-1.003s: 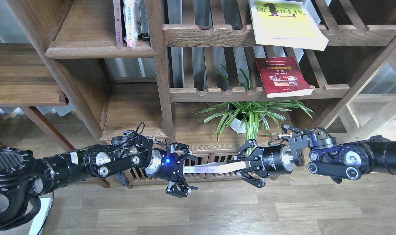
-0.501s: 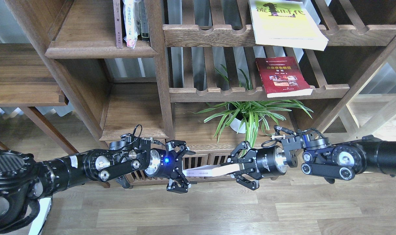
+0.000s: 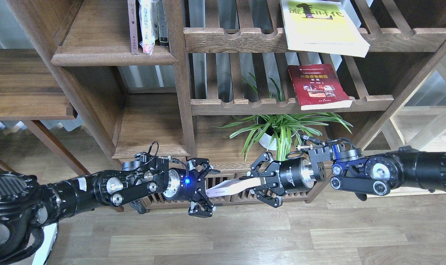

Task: Organize books on shelf
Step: 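Grasp the book with the left gripper and open the right gripper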

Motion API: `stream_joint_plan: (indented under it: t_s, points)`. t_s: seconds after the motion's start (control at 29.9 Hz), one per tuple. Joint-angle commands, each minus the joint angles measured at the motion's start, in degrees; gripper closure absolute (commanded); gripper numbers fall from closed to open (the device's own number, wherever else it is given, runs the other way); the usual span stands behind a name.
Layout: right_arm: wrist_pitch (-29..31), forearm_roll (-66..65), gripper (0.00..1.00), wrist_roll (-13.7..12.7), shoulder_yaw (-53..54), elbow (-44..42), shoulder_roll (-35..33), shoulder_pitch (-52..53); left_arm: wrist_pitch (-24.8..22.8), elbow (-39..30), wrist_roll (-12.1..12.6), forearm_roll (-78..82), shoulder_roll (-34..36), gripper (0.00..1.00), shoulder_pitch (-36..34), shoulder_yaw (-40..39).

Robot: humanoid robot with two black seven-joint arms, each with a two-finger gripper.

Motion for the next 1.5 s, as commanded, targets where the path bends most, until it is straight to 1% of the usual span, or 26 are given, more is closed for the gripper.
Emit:
stream_joint_plan:
  t_s: [0.0, 0.4, 0.43, 0.57, 0.67, 0.77, 0.84, 0.87, 1.0, 1.07, 1.14, 1.17, 1.27, 1.34, 1.4, 1.47]
  points:
    - [0.0, 0.0, 0.95, 0.0, -0.1, 0.0, 0.1, 0.0, 1.7, -0.1, -0.2, 0.4, 0.0, 0.05, 0.4, 0.3]
    - [0.0, 0.0, 0.95, 0.0, -0.3, -0.4, -0.5, -0.1, 2.6, 0.0, 0.1, 0.2, 0.0, 0.05, 1.5, 0.7]
    - [0.0, 0.0, 0.95, 0.0, -0.3, -0.4, -0.6, -0.2, 2.6, 0.0, 0.6, 0.0, 0.0, 0.05, 1.5, 0.7]
    - [0.0, 0.0, 0.95, 0.0, -0.3, -0.4, -0.6, -0.2, 2.4, 0.0, 1.2, -0.8, 0.0, 0.01, 2.0, 0.7]
    - [0.0, 0.0, 0.95, 0.0, -0.3, -0.4, -0.5, -0.2, 2.6, 0.0, 1.6, -1.1, 0.0, 0.00, 2.3, 0.2]
    - [0.0, 0.0, 0.95, 0.0, -0.3, -0.4, -0.6, -0.1, 2.1, 0.0, 4.2, -2.6, 0.0, 0.00, 2.5, -0.5]
    - [0.0, 0.0, 0.95, 0.0, -0.3, -0.4, -0.7, -0.1, 2.2, 0.0, 5.1, -4.7, 0.0, 0.00, 2.5, -1.0]
    - [0.0, 0.0, 0.95, 0.0, -0.3, -0.4, -0.7, -0.1, 2.2, 0.0, 5.1, -5.5, 0.0, 0.00, 2.5, -1.1]
    - [0.0, 0.0, 0.95, 0.0, -0.3, -0.4, -0.6, -0.1, 2.6, 0.0, 3.5, -5.5, 0.0, 0.01, 2.5, -1.2]
    - [0.0, 0.0, 0.95, 0.0, -0.3, -0.4, -0.6, -0.1, 2.6, -0.1, 2.1, -5.5, 0.0, 0.02, 2.5, -1.2]
    - [0.0, 0.0, 0.95, 0.0, -0.3, -0.4, -0.5, -0.1, 2.4, -0.1, 0.4, -5.5, 0.0, 0.11, 2.5, -1.2]
    - [0.1, 0.0, 0.95, 0.0, -0.3, -0.4, -0.5, -0.1, 2.2, -0.1, 0.1, -5.4, 0.0, 0.20, 2.4, -1.2]
    - [0.0, 0.0, 0.95, 0.0, -0.4, -0.5, -0.6, -0.1, 1.8, -0.2, -0.4, -5.3, 0.0, 0.35, 2.3, -1.2]
    - [0.1, 0.0, 0.95, 0.0, -0.5, -0.5, -0.6, -0.1, 1.5, -0.4, -0.5, -4.8, 0.0, 0.40, 2.1, -1.2]
    - [0.1, 0.0, 0.95, 0.0, -0.5, -0.5, -0.7, -0.1, -0.1, -0.5, -0.5, -3.6, 0.0, 0.45, 2.0, -1.0]
    - [0.0, 0.0, 0.95, 0.0, -0.6, -0.5, -0.7, -0.1, -0.7, -0.8, -1.0, -3.0, 0.0, 0.49, 2.0, -1.2]
